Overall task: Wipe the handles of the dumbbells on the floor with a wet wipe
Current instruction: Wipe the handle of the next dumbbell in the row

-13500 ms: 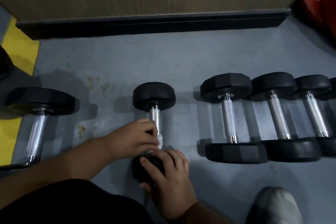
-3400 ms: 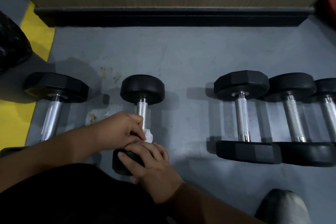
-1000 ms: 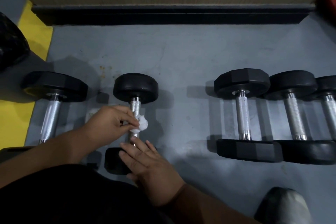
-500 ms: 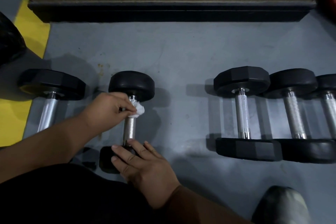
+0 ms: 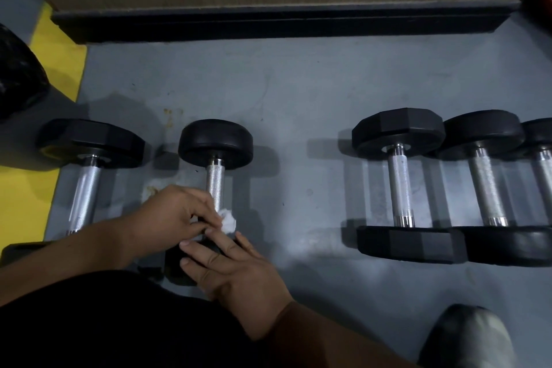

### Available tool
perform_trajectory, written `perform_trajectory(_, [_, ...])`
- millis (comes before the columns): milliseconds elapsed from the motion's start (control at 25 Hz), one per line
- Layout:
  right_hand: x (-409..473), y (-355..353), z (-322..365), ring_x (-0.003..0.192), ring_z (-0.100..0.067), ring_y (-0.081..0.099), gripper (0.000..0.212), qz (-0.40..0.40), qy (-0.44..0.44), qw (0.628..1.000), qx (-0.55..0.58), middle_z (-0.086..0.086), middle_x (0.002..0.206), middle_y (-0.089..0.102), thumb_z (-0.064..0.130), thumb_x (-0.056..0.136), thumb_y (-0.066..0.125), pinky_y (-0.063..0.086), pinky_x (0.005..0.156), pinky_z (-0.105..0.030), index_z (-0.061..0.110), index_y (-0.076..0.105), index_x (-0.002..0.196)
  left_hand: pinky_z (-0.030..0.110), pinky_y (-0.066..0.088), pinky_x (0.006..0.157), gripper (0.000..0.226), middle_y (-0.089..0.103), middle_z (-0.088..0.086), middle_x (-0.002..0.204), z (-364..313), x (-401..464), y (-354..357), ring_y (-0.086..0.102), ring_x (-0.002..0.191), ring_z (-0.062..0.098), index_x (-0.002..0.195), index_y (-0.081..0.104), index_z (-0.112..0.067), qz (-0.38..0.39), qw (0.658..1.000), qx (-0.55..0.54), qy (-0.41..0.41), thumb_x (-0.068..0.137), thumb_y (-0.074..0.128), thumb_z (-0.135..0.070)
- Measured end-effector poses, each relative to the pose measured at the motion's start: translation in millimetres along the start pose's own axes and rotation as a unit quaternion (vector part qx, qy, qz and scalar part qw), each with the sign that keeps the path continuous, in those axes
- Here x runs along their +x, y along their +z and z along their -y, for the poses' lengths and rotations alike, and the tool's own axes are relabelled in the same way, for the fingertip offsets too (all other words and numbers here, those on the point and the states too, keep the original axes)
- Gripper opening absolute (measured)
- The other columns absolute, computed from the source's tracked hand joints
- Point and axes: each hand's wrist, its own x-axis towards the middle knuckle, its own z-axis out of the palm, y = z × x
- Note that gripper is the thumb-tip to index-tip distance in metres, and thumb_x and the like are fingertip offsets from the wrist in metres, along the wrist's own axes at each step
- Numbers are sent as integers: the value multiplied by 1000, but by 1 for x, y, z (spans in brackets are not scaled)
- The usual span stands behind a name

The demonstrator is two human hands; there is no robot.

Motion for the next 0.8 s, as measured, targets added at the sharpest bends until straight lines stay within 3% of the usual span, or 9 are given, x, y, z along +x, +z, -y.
perform_trajectory(160, [0, 1, -2, 155, -25, 15, 56, 49, -13, 999, 15, 13, 163, 26, 26, 95, 39, 26, 119, -55, 32, 31, 150, 16, 50, 72, 13, 68, -19, 81, -4, 1, -6, 66, 78, 1, 82, 79, -32, 51, 999, -4, -7, 72, 71, -29])
perform_trajectory(240, [0, -2, 2, 155, -24, 8, 59, 70, -10, 997, -11, 13, 165, 17, 31, 95, 44, 21, 118, -56, 32, 27, 152, 21, 51, 74, 12, 68, -18, 80, -2, 9, -3, 65, 80, -1, 81, 80, -29, 8, 1000, 27, 1, 72, 83, -23])
perform_trajectory(360, [3, -11, 10, 156, -23, 8, 74, 113, -5, 992, -53, 14, 166, 11, 47, 92, 63, 29, 111, -63, 33, 25, 154, 19, 51, 77, 19, 69, -17, 79, 5, 20, 0, 62, 78, -3, 81, 80, -23, -64, 995, 72, -8, 70, 87, -10])
perform_trajectory(520, [15, -16, 19, 155, -21, 6, 61, 141, -21, 989, -37, 14, 166, 9, 49, 100, 46, 29, 108, -69, 32, 25, 155, -1, 38, 80, 14, 72, -6, 80, 13, 39, -4, 57, 79, -2, 80, 80, -15, -118, 984, 131, 9, 70, 84, -6])
perform_trajectory(680, [17, -13, 23, 155, -20, 13, 58, 150, -2, 983, -101, 15, 166, 17, 56, 99, 25, 38, 106, -63, 37, 33, 153, 13, 47, 75, 12, 73, 0, 82, 14, 38, -8, 60, 78, 4, 83, 80, -12, -182, 973, 142, 3, 74, 73, -13])
perform_trajectory(800, [17, -13, 21, 156, -21, 4, 62, 140, -24, 987, -72, 13, 167, 10, 57, 100, 39, 29, 109, -66, 32, 26, 155, 10, 47, 78, 10, 73, -1, 84, 13, 29, -8, 61, 81, 3, 83, 80, -11, -206, 969, 136, 7, 73, 77, -11])
